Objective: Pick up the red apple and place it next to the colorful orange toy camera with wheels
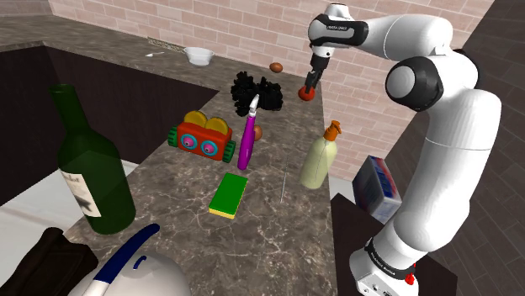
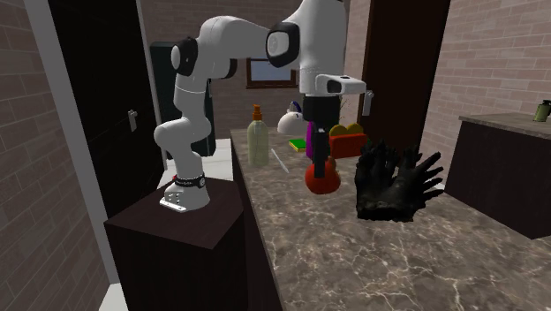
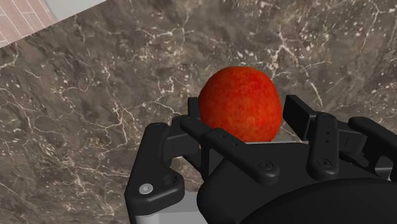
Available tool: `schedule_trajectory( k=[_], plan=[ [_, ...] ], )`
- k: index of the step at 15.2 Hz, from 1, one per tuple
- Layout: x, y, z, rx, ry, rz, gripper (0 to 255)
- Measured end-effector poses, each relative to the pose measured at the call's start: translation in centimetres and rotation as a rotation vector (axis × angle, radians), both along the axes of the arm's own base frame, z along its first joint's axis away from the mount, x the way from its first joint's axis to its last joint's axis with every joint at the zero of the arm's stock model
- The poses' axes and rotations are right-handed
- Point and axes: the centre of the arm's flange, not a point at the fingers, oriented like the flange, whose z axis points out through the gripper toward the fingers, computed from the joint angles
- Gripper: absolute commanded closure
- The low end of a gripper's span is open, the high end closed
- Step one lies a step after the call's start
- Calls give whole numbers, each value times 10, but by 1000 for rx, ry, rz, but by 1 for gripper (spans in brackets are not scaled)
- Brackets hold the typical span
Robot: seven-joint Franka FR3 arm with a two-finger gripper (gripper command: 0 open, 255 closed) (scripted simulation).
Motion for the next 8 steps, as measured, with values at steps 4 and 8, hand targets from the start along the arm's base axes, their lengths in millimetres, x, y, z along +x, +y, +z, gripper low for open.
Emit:
schedule_trajectory(
  k=[4, 8],
  plan=[
    [1, 0, 22, 0, 0, 0, 255],
    [1, -1, 42, 0, 0, 0, 255]
  ],
)
